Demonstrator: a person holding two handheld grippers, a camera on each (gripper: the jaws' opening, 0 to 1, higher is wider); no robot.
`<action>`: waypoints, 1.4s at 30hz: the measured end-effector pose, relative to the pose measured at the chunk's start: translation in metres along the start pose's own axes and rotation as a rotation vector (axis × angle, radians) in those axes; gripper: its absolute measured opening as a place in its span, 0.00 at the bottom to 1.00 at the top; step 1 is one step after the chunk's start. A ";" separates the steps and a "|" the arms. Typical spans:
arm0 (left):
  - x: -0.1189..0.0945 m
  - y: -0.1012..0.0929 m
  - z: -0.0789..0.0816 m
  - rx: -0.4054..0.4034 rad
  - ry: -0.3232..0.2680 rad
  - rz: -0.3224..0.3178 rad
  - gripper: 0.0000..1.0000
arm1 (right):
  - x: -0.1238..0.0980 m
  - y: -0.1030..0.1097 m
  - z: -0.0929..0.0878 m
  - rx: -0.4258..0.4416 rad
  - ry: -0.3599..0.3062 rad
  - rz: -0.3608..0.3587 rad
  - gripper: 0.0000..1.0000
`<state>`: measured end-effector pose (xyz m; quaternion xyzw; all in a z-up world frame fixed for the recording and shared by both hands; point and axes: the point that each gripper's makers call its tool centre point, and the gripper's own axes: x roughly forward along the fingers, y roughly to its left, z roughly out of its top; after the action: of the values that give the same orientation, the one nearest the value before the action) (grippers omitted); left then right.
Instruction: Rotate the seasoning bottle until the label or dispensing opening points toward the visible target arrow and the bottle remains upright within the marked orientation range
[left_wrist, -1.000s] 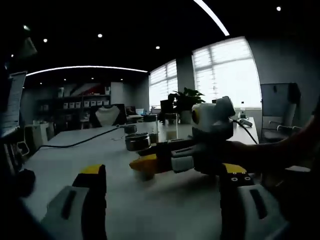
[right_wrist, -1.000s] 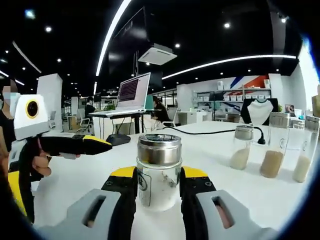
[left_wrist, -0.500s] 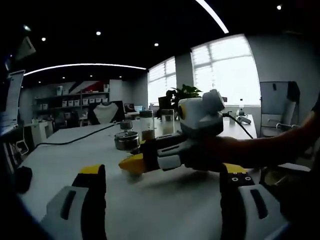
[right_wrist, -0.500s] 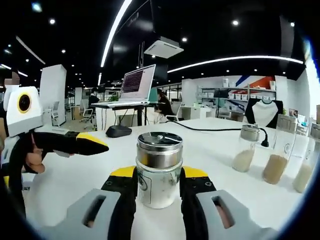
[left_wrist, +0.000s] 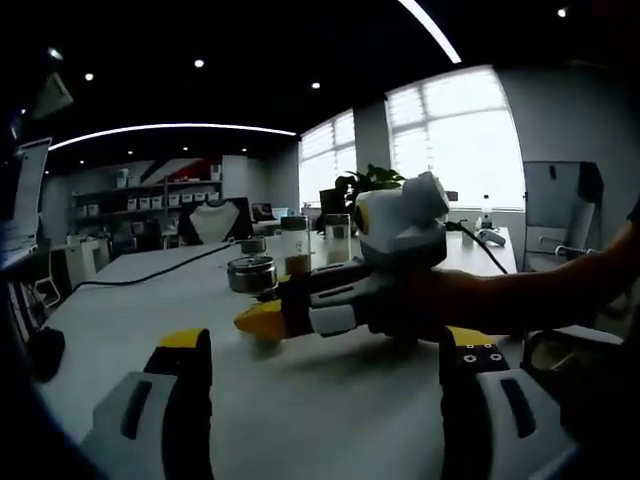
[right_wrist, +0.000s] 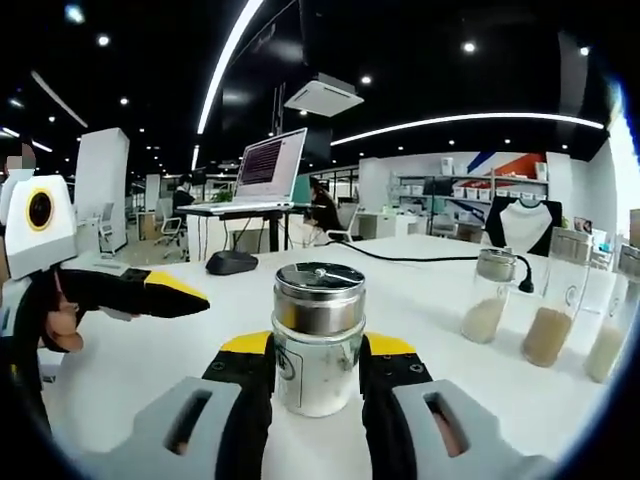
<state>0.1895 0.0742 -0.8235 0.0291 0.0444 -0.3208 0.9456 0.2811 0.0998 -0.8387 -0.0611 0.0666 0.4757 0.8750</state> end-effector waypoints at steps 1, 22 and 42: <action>0.000 0.000 0.000 0.000 0.001 0.001 0.99 | 0.000 0.000 0.000 0.000 -0.001 0.000 0.31; 0.001 -0.002 -0.003 -0.005 0.006 0.001 0.99 | 0.001 0.003 -0.009 -0.163 0.076 -0.009 0.34; 0.001 0.000 -0.003 -0.021 0.000 0.008 0.99 | -0.052 -0.019 0.018 -0.013 -0.056 -0.067 0.54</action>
<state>0.1898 0.0739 -0.8266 0.0196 0.0478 -0.3164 0.9472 0.2700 0.0494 -0.8114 -0.0556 0.0368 0.4480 0.8915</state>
